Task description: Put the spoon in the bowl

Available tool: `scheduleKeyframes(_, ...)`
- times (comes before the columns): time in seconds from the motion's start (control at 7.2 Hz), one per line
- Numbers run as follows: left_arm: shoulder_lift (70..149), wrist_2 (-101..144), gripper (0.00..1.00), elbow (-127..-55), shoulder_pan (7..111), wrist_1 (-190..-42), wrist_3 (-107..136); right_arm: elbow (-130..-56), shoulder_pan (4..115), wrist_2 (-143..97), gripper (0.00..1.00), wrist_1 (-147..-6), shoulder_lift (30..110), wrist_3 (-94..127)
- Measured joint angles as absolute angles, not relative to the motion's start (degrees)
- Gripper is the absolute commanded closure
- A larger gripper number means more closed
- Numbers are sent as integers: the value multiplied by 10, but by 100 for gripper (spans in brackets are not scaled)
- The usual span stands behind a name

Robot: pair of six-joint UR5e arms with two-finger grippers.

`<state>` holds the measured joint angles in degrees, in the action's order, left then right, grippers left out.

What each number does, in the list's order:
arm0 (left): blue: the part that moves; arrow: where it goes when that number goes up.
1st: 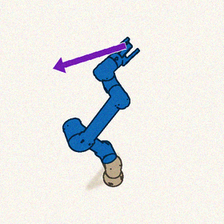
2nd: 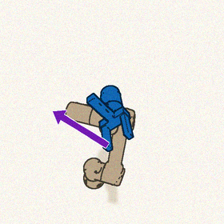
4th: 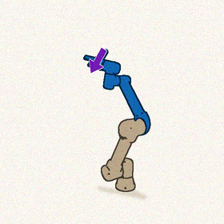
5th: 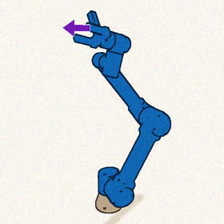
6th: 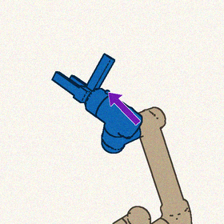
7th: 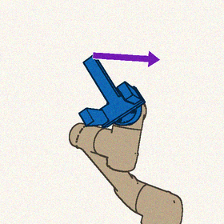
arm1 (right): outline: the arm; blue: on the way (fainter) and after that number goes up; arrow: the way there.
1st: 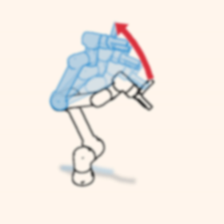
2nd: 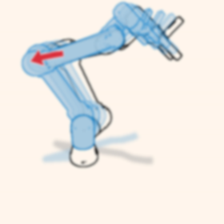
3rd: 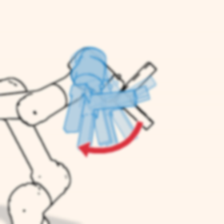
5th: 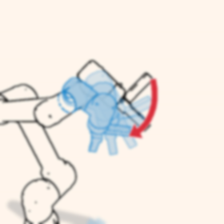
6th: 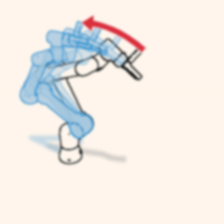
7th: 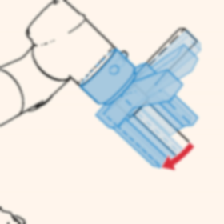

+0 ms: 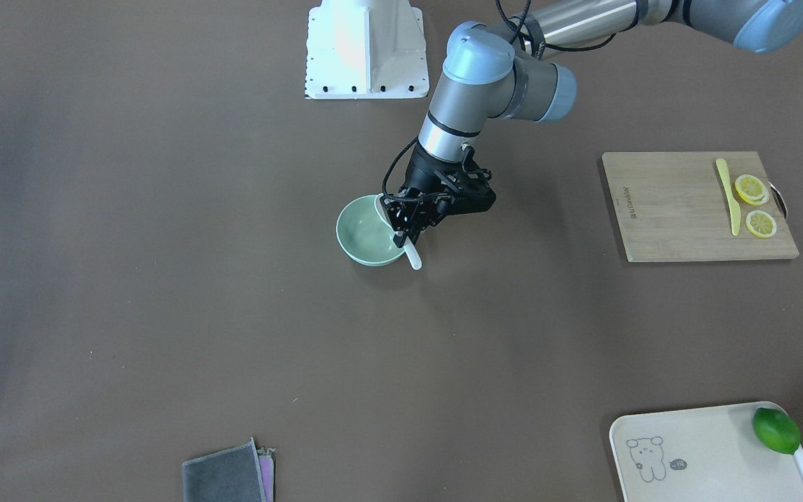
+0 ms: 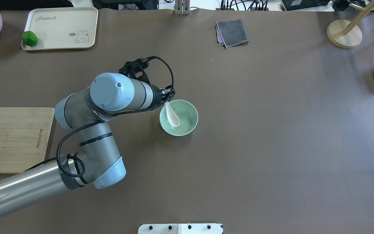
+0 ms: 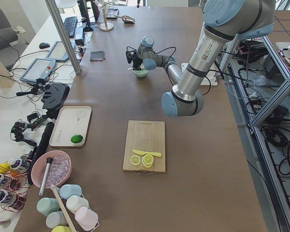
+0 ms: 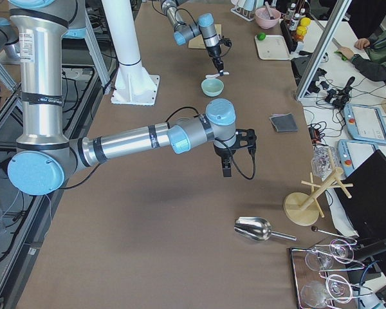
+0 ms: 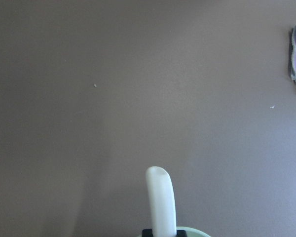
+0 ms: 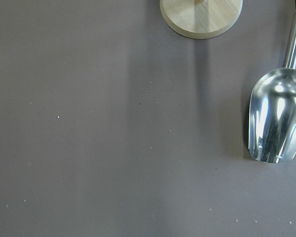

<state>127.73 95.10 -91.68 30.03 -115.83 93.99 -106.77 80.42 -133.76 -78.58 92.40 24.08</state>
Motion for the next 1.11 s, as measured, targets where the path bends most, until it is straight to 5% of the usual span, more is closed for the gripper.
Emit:
scheduleKeyframes(0.42, 1262, 931, 2, -966, 291, -1130, 903, -1068, 804, -1338, 0, -785, 926, 240)
scheduleKeyframes(1.11, 1127, 1114, 2, -1246, 498, -723, 473, -1067, 807, -1322, 0, -782, 946, 236)
